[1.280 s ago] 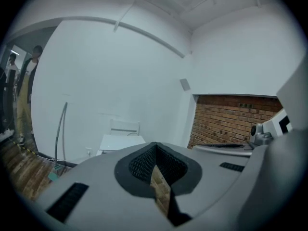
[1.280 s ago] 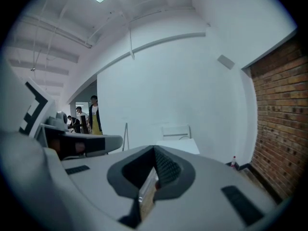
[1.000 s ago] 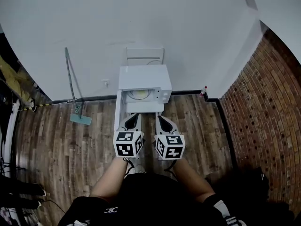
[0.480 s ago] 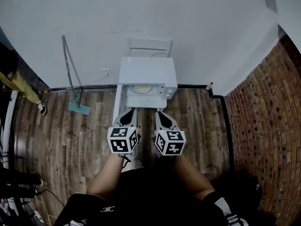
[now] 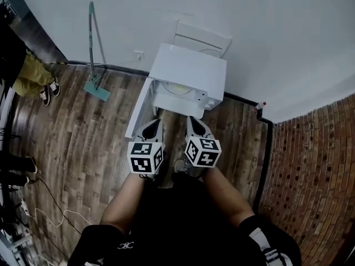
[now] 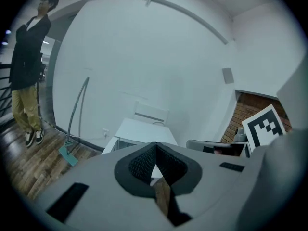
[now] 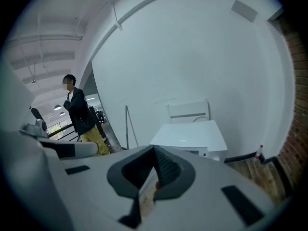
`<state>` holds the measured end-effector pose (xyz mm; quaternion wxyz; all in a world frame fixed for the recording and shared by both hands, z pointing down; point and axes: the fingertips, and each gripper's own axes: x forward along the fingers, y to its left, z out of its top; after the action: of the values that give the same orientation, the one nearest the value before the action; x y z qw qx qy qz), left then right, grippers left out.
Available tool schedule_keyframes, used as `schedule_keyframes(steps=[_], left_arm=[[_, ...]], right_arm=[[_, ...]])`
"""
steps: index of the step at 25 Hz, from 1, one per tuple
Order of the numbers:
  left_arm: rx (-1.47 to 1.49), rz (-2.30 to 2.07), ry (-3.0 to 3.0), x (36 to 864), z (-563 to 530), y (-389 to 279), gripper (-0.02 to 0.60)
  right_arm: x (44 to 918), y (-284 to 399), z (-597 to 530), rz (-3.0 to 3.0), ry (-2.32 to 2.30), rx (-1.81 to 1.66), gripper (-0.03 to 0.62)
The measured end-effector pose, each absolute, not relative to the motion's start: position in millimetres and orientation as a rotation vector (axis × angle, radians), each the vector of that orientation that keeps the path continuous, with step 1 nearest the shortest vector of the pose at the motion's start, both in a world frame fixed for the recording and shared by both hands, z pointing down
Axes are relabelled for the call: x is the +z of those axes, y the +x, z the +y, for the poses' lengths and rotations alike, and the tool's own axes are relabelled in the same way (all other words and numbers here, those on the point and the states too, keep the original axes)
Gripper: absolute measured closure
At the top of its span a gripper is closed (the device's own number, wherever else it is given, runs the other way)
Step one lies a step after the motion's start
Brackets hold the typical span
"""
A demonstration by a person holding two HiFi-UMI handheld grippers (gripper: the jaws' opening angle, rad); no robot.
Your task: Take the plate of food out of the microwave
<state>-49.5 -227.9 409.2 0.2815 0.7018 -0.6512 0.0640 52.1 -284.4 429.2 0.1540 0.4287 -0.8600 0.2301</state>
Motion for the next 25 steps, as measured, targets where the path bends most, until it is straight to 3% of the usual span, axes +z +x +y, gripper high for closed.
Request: schedule_keyframes(steps=[13, 25], left_arm=[[0.191, -1.85, 1.726, 547, -306, -67, 0.589], [0.191, -1.786, 1.651, 687, -308, -65, 0.589]], right_arm=[[610, 27, -367, -2.387, 0.916, 0.54, 0.585], [751, 1, -445, -2.254, 0.685, -0.166, 0.585]])
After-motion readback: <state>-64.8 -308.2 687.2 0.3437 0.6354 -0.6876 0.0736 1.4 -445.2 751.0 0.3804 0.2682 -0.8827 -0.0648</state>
